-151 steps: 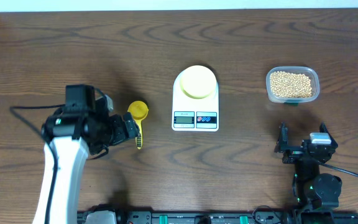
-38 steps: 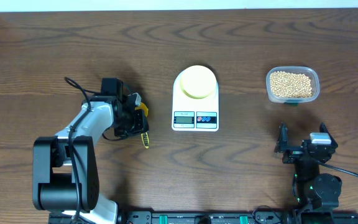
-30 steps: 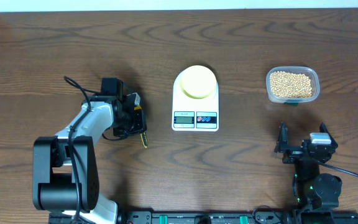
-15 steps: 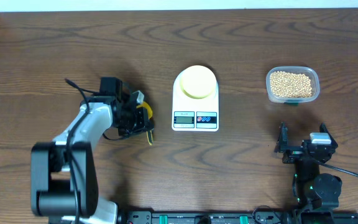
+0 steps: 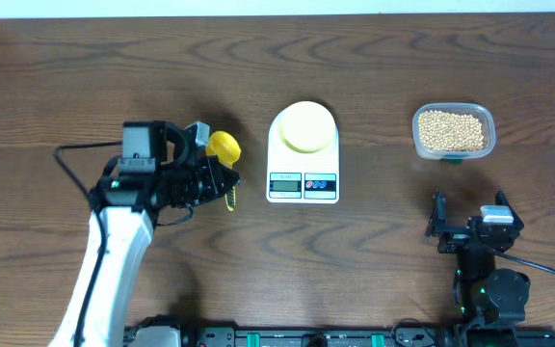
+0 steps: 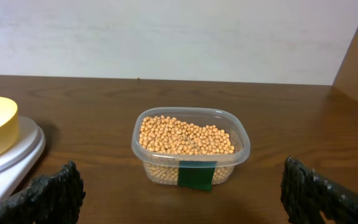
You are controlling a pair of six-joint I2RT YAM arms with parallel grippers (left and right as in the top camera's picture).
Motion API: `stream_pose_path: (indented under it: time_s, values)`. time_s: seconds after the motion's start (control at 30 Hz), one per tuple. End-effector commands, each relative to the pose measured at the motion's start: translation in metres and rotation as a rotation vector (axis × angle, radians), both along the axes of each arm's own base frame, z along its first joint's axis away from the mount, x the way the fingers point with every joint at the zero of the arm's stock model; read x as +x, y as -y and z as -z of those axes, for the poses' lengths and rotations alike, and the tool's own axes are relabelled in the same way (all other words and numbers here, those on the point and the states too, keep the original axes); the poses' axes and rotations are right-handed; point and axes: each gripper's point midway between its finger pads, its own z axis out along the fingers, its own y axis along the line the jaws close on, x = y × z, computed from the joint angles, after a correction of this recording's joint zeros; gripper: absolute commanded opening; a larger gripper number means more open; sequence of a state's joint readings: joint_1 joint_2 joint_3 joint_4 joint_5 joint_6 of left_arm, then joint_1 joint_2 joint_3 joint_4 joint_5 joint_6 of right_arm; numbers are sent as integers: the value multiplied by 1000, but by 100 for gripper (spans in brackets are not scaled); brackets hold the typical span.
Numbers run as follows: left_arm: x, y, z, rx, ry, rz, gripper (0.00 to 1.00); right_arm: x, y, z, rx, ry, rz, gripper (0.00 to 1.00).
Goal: Scoop item into bowl and weigh 50g on scale
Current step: 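Lift the yellow scoop with the left gripper toward the scale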
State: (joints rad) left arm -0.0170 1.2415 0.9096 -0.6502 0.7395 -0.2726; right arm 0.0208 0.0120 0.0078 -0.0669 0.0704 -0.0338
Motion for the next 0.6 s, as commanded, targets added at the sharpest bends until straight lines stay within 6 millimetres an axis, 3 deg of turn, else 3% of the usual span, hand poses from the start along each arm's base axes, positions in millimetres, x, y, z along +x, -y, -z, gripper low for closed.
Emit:
stream_pose_path:
  time_s: [0.0,0.17,0.37,0.57]
  values:
    - [-5,13,-36,-107,56,21,7,0,-2,1,-8,0,-9,99]
    - [-18,33,-78,-300,86,72,7,0,-2,1,-8,0,-9,99]
    - [-35,45,-97,-418,63,142,7,0,-2,1,-8,0,-9,99]
    - [-43,54,-102,-420,123,237,7,0,-2,1,-8,0,-9,99]
